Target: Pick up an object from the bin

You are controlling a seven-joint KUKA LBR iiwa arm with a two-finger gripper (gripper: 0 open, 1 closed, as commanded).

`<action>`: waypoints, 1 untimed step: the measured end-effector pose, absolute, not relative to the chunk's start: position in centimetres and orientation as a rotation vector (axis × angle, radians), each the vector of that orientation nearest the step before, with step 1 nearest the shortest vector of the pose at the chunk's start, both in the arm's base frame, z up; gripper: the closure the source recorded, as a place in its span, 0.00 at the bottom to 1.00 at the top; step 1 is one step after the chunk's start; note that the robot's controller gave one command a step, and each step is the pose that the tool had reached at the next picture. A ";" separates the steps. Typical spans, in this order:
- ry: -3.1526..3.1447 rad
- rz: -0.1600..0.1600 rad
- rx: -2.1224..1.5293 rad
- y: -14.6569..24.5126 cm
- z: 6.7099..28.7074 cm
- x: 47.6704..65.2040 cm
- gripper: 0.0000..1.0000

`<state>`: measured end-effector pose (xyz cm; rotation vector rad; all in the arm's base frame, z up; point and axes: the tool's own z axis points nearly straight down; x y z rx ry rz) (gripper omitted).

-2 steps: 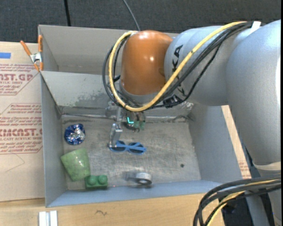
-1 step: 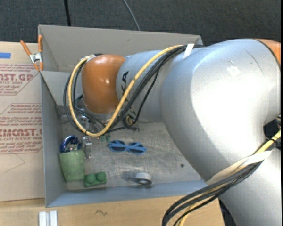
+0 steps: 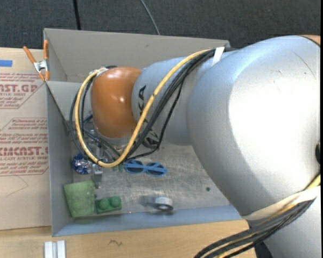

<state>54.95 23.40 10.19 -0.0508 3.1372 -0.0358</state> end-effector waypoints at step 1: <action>3.135 -0.027 -0.155 23.8 10.0 57.5 0.00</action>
Offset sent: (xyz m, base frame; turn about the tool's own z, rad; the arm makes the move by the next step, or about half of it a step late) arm 0.0217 0.0134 -0.0019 -0.0668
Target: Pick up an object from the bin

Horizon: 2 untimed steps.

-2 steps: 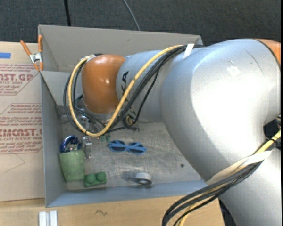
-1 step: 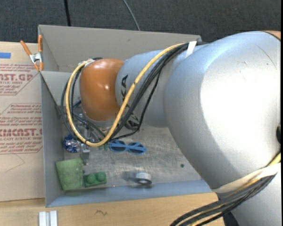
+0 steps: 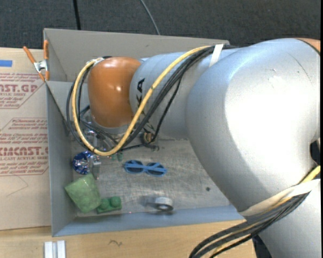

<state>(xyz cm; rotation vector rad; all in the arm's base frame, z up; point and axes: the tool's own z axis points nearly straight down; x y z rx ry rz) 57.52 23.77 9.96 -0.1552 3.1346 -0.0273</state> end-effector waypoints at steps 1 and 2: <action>3.113 0.001 -0.407 24.7 7.0 57.3 0.00; 3.113 0.003 -0.407 24.8 7.0 57.3 0.00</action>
Offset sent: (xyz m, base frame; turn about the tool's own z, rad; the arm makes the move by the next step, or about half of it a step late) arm -0.0022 0.0085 -0.0296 -0.1598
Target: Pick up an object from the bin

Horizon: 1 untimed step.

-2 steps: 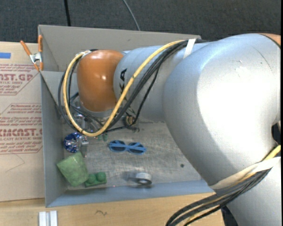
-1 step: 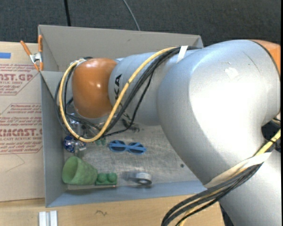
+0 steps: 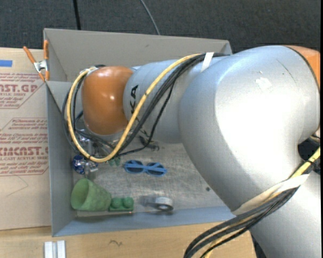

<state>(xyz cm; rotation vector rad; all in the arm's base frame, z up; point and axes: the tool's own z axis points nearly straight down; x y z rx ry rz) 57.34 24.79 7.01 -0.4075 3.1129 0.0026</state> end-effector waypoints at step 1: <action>3.112 0.004 -0.407 24.8 7.1 57.4 1.00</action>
Offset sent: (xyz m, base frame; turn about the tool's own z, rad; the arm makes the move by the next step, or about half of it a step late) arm 0.0000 0.0000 0.0000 0.0000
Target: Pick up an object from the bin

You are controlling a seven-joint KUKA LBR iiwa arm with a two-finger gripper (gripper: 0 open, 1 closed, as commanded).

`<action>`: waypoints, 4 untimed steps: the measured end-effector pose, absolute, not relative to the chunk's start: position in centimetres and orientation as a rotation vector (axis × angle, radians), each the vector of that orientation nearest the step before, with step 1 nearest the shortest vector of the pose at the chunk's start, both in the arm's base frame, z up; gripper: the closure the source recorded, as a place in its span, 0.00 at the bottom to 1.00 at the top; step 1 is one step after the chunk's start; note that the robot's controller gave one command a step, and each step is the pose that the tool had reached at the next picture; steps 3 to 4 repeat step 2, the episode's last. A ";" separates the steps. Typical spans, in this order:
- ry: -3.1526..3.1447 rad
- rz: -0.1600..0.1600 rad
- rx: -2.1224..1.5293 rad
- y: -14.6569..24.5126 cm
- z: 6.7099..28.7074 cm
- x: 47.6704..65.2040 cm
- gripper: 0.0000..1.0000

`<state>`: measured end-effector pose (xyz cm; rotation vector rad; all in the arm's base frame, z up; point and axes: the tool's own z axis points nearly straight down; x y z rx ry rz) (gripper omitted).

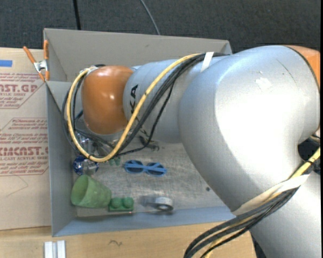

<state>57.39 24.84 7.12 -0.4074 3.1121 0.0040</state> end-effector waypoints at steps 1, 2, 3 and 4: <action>3.109 0.004 -0.408 25.0 10.6 57.5 1.00; 3.104 0.005 -0.408 25.1 18.0 57.7 1.00; 3.104 0.005 -0.408 25.1 18.0 57.7 1.00; 3.104 0.005 -0.408 25.1 18.0 57.7 1.00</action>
Offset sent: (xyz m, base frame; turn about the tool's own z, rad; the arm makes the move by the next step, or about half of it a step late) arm 0.0001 0.0001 0.0325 0.0000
